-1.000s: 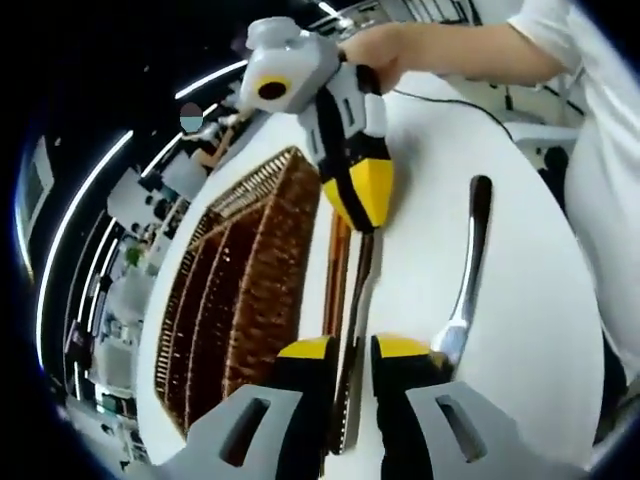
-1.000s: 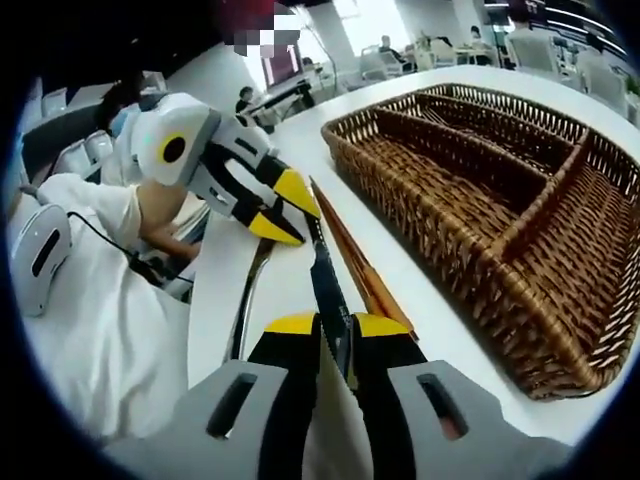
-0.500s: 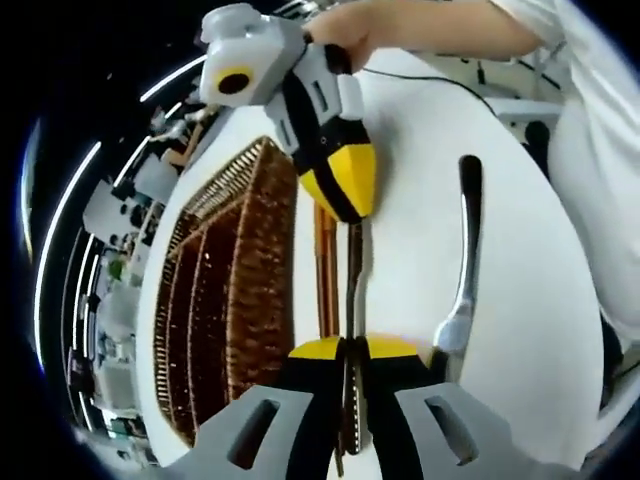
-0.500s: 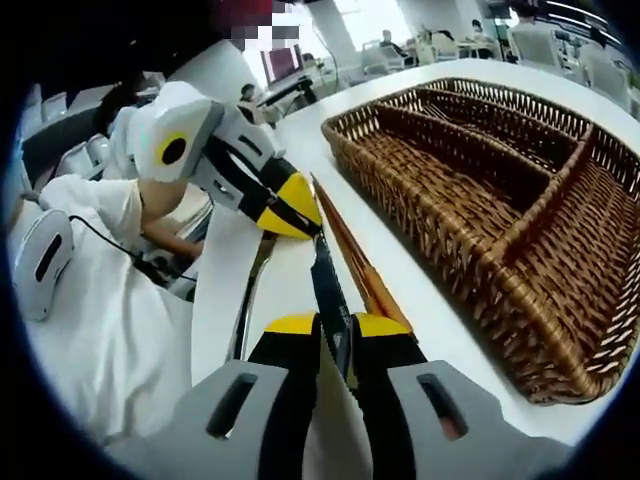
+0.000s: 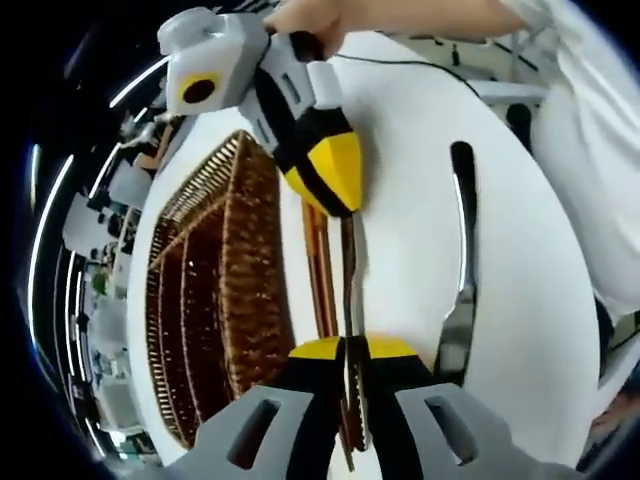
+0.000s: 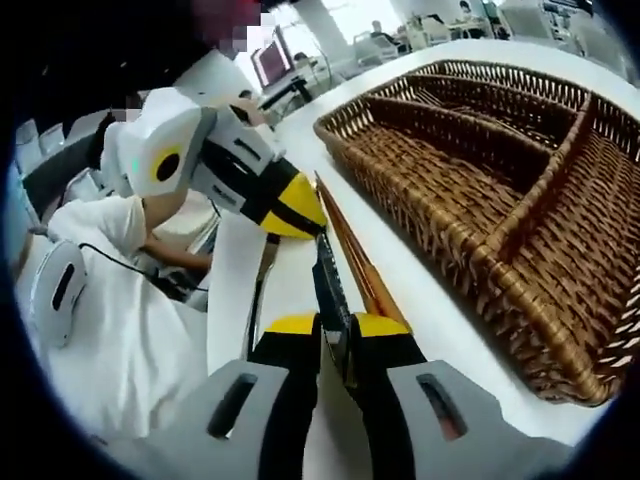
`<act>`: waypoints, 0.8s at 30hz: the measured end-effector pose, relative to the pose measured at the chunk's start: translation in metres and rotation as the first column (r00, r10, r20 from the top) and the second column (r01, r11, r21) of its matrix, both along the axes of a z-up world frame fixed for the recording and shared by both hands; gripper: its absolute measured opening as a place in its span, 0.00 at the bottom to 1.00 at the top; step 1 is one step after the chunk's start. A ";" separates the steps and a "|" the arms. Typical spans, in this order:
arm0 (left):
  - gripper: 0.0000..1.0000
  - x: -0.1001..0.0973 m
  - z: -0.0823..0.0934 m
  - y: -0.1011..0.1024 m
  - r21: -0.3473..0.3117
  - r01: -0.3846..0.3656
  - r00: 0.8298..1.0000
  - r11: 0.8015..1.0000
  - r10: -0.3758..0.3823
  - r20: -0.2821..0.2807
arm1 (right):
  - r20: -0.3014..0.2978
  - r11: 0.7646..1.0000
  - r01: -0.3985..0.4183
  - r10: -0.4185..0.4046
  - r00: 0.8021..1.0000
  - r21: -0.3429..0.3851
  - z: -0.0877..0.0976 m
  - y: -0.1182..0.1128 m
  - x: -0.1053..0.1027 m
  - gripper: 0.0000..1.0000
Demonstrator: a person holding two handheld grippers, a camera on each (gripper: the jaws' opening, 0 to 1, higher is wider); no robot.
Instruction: Arrange the knives, forks, and spoons in their matching storage slots by inserting each utensil handle-first until every utensil is classified and aligned in the correct compartment
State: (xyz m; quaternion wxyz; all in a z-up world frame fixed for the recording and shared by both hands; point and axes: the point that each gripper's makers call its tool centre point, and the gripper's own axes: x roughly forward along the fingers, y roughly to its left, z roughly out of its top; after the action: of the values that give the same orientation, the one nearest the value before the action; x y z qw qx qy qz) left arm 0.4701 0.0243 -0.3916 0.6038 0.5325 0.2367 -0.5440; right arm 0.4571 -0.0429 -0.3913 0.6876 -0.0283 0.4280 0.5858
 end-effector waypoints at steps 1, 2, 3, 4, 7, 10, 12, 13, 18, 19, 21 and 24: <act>0.04 0.001 0.000 0.000 0.006 0.001 1.000 1.000 -0.001 0.002 | -0.041 0.996 -0.016 0.019 0.999 0.082 0.012 0.007 -0.006 0.04; 0.04 0.004 -0.001 0.002 0.024 0.002 1.000 1.000 -0.002 0.015 | -0.040 0.998 0.013 -0.011 0.999 0.064 0.012 0.004 -0.001 0.02; 0.04 0.005 -0.001 0.001 0.023 0.004 1.000 1.000 -0.005 0.015 | -0.028 0.999 0.022 -0.021 0.999 0.049 0.010 0.002 0.003 0.02; 0.04 0.006 -0.001 0.000 0.022 0.007 1.000 1.000 -0.007 0.015 | -0.015 0.999 0.031 -0.031 0.999 0.034 0.008 0.000 0.006 0.03; 0.03 0.007 0.000 0.000 0.013 0.000 1.000 1.000 0.000 -0.015 | 0.035 1.000 -0.003 0.002 0.999 0.012 0.007 0.001 0.005 0.03; 0.03 0.006 -0.001 0.000 0.023 0.005 1.000 1.000 -0.004 -0.025 | 0.080 1.000 -0.031 0.031 0.996 -0.003 0.005 0.002 0.004 0.05; 0.03 0.005 -0.002 0.000 0.030 0.009 1.000 1.000 -0.008 -0.023 | 0.114 0.999 -0.043 0.044 0.993 -0.011 0.005 0.001 0.005 0.06; 0.03 0.006 -0.002 0.000 0.032 0.011 1.000 0.999 -0.010 -0.023 | 0.116 0.999 -0.043 0.044 0.992 -0.012 0.005 0.001 0.005 0.07; 0.03 0.008 -0.002 0.000 0.010 -0.013 0.998 1.000 0.013 -0.064 | 0.236 0.990 -0.102 0.122 0.964 -0.097 -0.002 0.001 0.004 0.08; 0.03 0.008 -0.002 0.000 0.008 -0.012 0.998 1.000 0.013 -0.068 | 0.246 0.989 -0.107 0.130 0.961 -0.104 -0.003 0.002 0.003 0.08; 0.03 0.007 -0.002 0.000 0.006 -0.015 0.997 1.000 0.015 -0.072 | 0.269 0.986 -0.114 0.144 0.952 -0.125 -0.005 0.003 0.002 0.08; 0.03 0.007 -0.003 0.000 0.006 -0.016 0.997 1.000 0.017 -0.079 | 0.321 0.979 -0.126 0.172 0.931 -0.160 -0.005 0.004 0.004 0.07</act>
State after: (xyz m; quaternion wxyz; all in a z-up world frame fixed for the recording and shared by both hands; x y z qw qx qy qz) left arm 0.4774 0.0247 -0.3941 0.5971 0.5101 0.2662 -0.5590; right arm 0.4607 -0.0385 -0.3964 0.7000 -0.2064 0.3411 0.5925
